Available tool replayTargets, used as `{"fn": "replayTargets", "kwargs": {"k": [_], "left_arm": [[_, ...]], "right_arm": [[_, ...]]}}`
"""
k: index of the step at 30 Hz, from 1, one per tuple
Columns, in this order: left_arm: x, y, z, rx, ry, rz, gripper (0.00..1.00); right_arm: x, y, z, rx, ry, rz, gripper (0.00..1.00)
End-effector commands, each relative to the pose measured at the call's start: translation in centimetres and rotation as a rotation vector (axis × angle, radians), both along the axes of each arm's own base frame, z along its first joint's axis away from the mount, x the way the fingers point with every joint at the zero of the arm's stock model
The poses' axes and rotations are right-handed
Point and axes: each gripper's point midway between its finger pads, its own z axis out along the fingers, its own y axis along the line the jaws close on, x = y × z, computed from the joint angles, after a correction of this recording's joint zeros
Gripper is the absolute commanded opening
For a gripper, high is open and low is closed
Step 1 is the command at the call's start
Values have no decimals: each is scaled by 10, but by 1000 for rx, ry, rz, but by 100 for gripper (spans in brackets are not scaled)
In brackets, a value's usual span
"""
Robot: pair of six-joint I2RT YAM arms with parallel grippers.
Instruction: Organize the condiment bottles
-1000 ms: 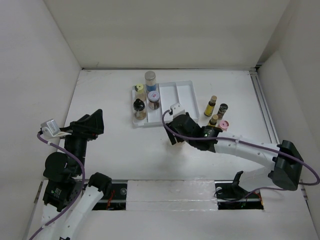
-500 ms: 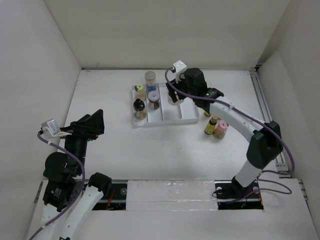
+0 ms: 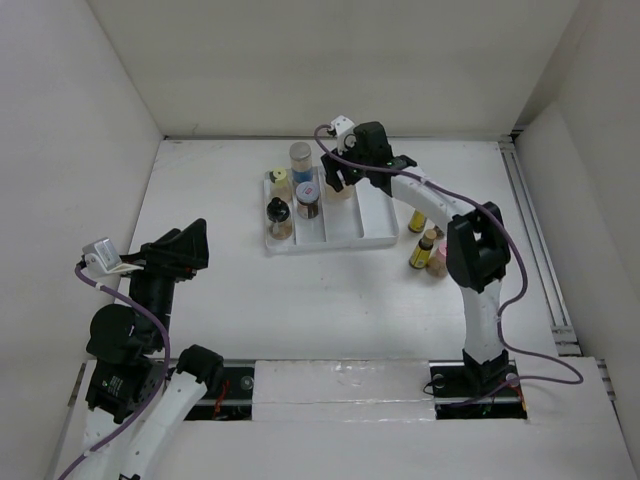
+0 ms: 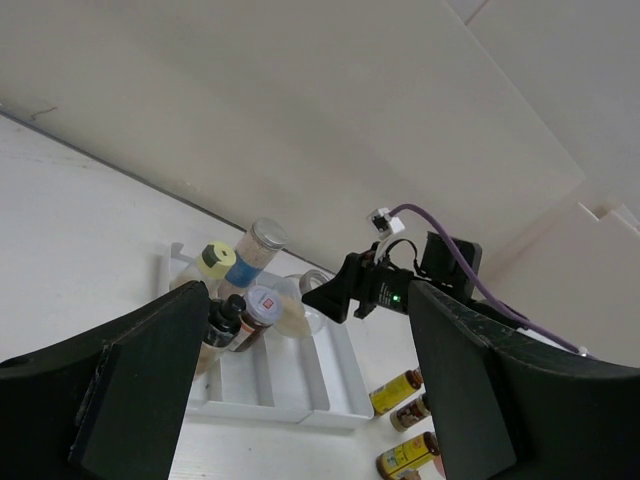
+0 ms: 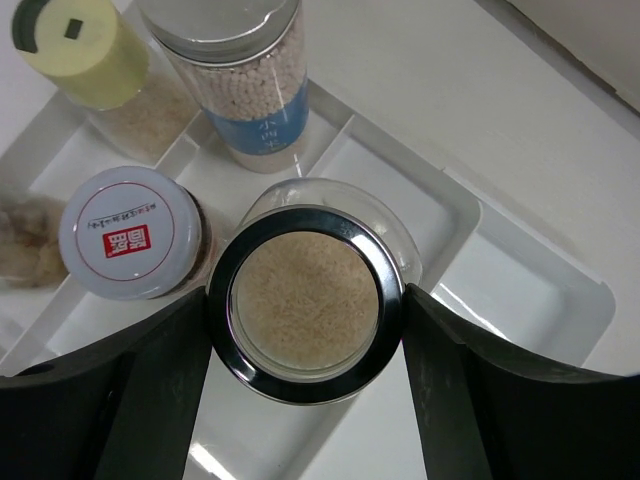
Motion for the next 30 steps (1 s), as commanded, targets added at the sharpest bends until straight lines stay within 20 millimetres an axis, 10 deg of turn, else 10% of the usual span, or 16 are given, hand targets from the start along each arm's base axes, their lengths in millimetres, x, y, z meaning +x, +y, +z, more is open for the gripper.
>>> {"fn": "replayTargets", "kwargs": {"k": [1, 13, 22, 26, 30], "left_arm": [[1, -1, 9, 2, -36, -2, 77], [4, -2, 7, 6, -28, -2, 77], [3, -4, 7, 8, -29, -11, 77], [3, -3, 7, 17, -29, -8, 77], [0, -4, 11, 11, -48, -17, 77]], "right_arm": [[20, 14, 58, 84, -151, 30, 55], [45, 6, 37, 46, -170, -77, 68], [20, -11, 105, 80, -260, -111, 97], [-11, -42, 133, 90, -283, -195, 95], [-64, -97, 148, 124, -302, -358, 57]]}}
